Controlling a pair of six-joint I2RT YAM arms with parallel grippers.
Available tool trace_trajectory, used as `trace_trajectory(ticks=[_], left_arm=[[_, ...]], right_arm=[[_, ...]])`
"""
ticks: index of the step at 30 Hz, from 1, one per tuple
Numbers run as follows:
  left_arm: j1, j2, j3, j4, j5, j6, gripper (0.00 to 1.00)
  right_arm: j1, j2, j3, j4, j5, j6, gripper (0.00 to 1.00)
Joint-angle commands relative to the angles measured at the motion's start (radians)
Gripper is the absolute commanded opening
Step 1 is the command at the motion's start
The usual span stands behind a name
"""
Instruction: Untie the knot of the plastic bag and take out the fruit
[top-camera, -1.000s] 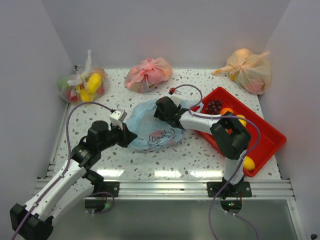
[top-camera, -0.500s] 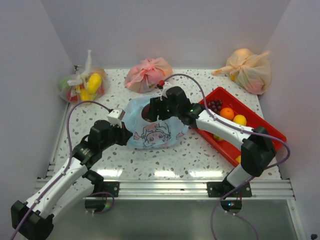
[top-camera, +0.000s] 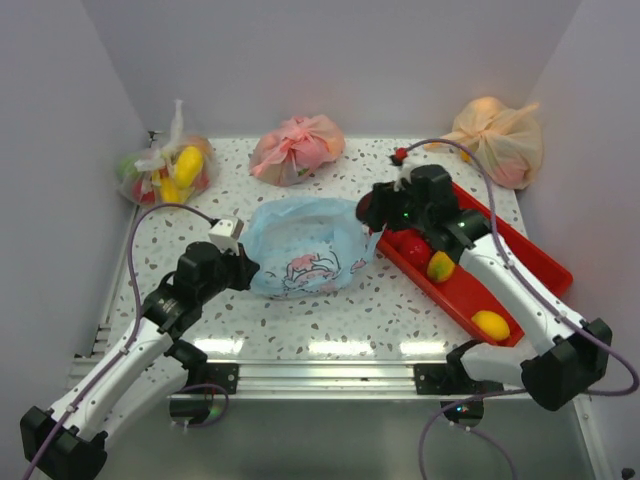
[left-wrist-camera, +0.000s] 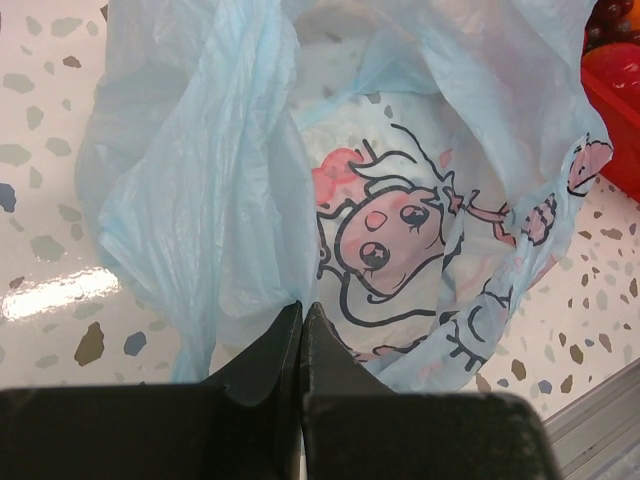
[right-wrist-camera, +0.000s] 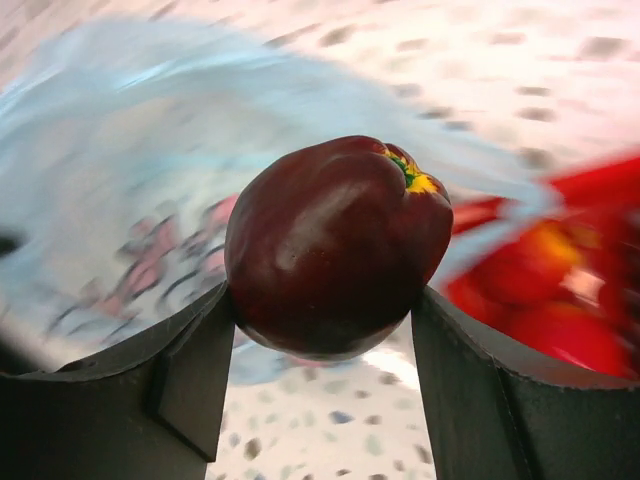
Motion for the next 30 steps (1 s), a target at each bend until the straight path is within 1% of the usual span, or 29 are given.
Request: trace_trajectory(ticks=[1,2,4,5,9,11,12,14,15,17,18,21,23,27,29,30], left_arm=[[0.004,-0.005,0.018,0.008,-0.015,-0.008,0.00],[0.004,-0.005,0.017,0.007,-0.014,-0.010,0.00],[0.004,-0.009,0.017,0.005,-0.015,-0.011,0.00],[0.004,-0.010,0.017,0.004,-0.015,-0.013,0.00],[0.004,-0.027,0.017,-0.009,0.014,-0.033,0.00],[0.004,-0.028,0.031,-0.039,0.043,-0.056,0.00],[0.004,-0.028,0.037,-0.051,0.052,-0.065,0.00],[0.003,-0.027,0.057,-0.104,0.063,-0.093,0.00],[0.004,-0.022,0.073,-0.125,0.063,-0.100,0.00],[0.004,-0.019,0.089,-0.185,0.056,-0.125,0.00],[0.003,-0.018,0.092,-0.199,0.056,-0.130,0.00],[0.004,-0.030,0.095,-0.236,0.065,-0.151,0.00],[0.004,-0.036,0.097,-0.251,0.069,-0.165,0.00],[0.004,-0.044,0.100,-0.275,0.068,-0.183,0.05],[0.004,-0.047,0.107,-0.288,0.062,-0.194,0.11],[0.004,-0.050,0.118,-0.294,0.053,-0.196,0.16]], right_arm=[[-0.144,-0.129,-0.070,-0.055,0.272,0.069,0.15],[-0.202,-0.152,-0.085,-0.063,0.336,0.091,0.15],[-0.277,-0.186,-0.134,-0.098,0.402,0.119,0.15],[-0.299,-0.215,-0.151,-0.130,0.466,0.150,0.16],[-0.419,-0.278,-0.258,-0.192,0.524,0.230,0.28],[-0.485,-0.315,-0.313,-0.202,0.519,0.260,0.34],[-0.503,-0.326,-0.334,-0.203,0.518,0.274,0.45],[-0.549,-0.332,-0.367,-0.203,0.502,0.300,0.56],[-0.563,-0.329,-0.395,-0.207,0.498,0.311,0.64],[-0.575,-0.321,-0.416,-0.210,0.489,0.343,0.73],[-0.607,-0.318,-0.429,-0.207,0.478,0.348,0.81],[-0.614,-0.312,-0.421,-0.215,0.449,0.360,0.99],[-0.614,-0.317,-0.403,-0.236,0.446,0.362,0.99],[-0.614,-0.376,-0.325,-0.276,0.413,0.356,0.99],[-0.614,-0.433,-0.297,-0.285,0.395,0.342,0.99],[-0.612,-0.452,-0.262,-0.301,0.384,0.336,0.99]])
